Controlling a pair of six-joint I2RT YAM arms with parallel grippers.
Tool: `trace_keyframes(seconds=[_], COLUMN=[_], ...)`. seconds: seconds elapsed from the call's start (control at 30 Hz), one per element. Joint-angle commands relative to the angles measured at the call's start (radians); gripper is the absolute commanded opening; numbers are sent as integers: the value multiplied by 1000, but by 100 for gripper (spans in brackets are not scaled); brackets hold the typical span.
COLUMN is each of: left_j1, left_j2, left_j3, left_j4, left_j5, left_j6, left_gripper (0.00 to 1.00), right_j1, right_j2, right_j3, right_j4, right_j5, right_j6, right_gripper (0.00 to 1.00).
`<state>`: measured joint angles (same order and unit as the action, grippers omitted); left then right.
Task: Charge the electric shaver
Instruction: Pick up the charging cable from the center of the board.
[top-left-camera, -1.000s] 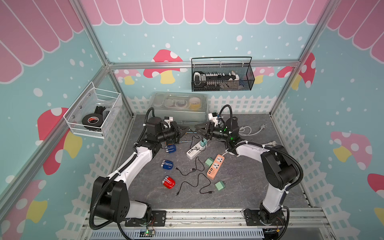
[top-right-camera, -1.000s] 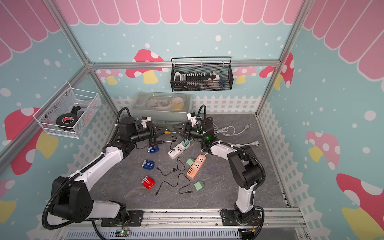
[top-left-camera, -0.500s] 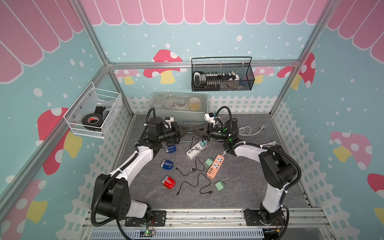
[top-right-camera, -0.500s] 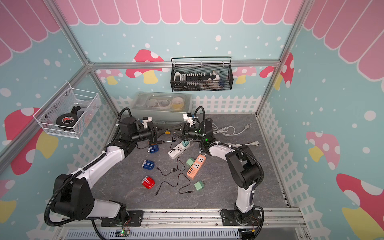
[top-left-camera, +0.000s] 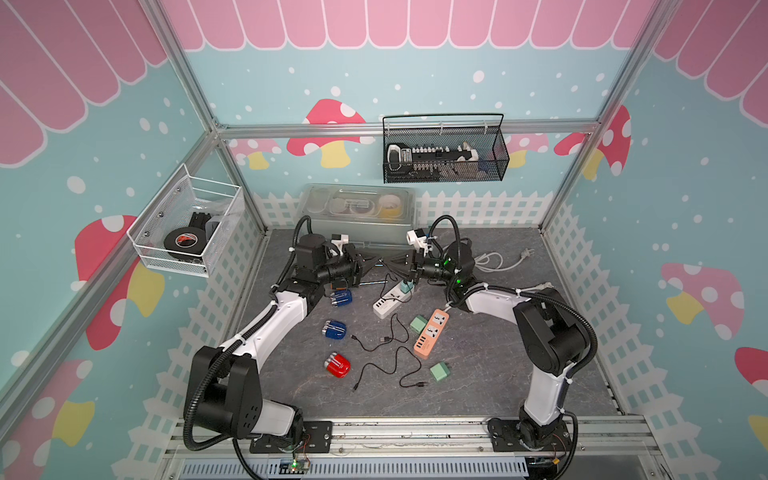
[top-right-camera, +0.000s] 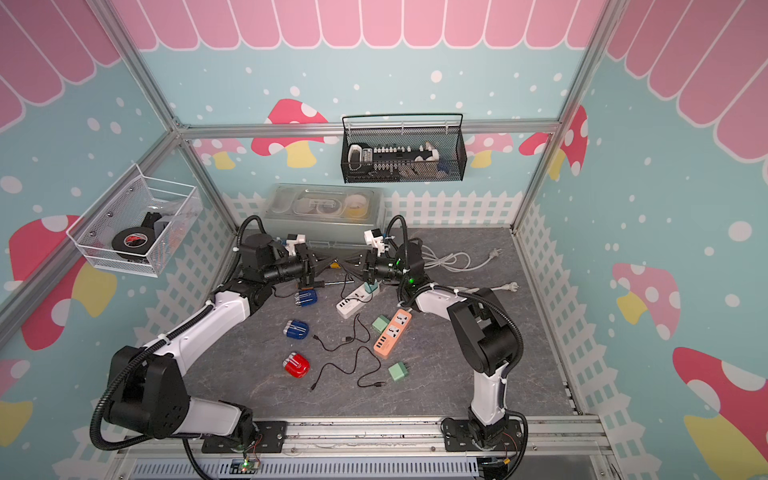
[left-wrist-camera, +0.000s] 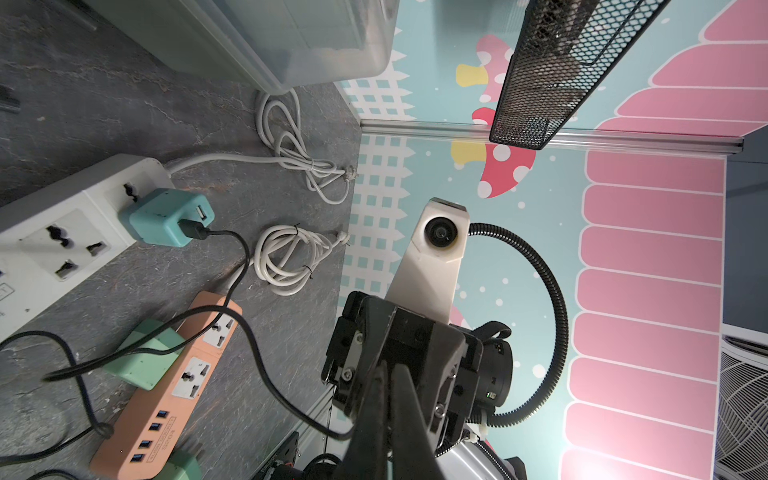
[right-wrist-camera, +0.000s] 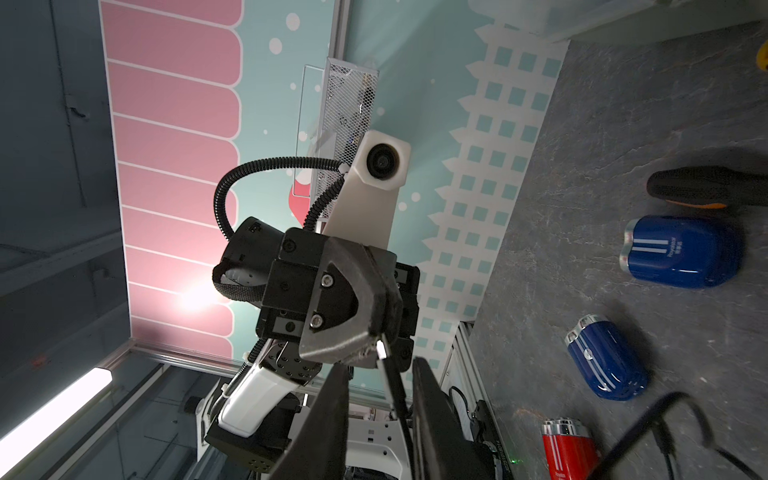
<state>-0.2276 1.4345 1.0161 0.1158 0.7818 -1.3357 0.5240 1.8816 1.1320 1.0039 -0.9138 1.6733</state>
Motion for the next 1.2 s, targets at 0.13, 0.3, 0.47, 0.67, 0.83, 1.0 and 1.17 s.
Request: trace_keyframes(seconds=[0.13,0.3,0.47,0.67,0.83,1.0,1.17], left_j1=[1,1,1,17,24,21,17], left_j2=[12,12,6,0,19,30,44], left_j3=[19,19,20,73,122,127,133], left_j4=[33,33,28,-170,-300,-295,-295], left_j5=[11,11,14,58,110,106,107], left_j6=[-1,0,5,143,247,250,251], left_gripper=[0,0,0,19,23,21,21], right_j1=[7,6,6,-5,-7,-7,-6], right_j2=[10,10,10,4,1,8,10], right_j3=[8,9,18,43,67,78,81], right_j4=[65,64,39,-19,-59,-64,-30], right_j5=[-6,-3,2,-47,-85,-96,-100], right_j6=[28,30,25,17,13,20,49], right_gripper=[16,7,0,0,0,0,0])
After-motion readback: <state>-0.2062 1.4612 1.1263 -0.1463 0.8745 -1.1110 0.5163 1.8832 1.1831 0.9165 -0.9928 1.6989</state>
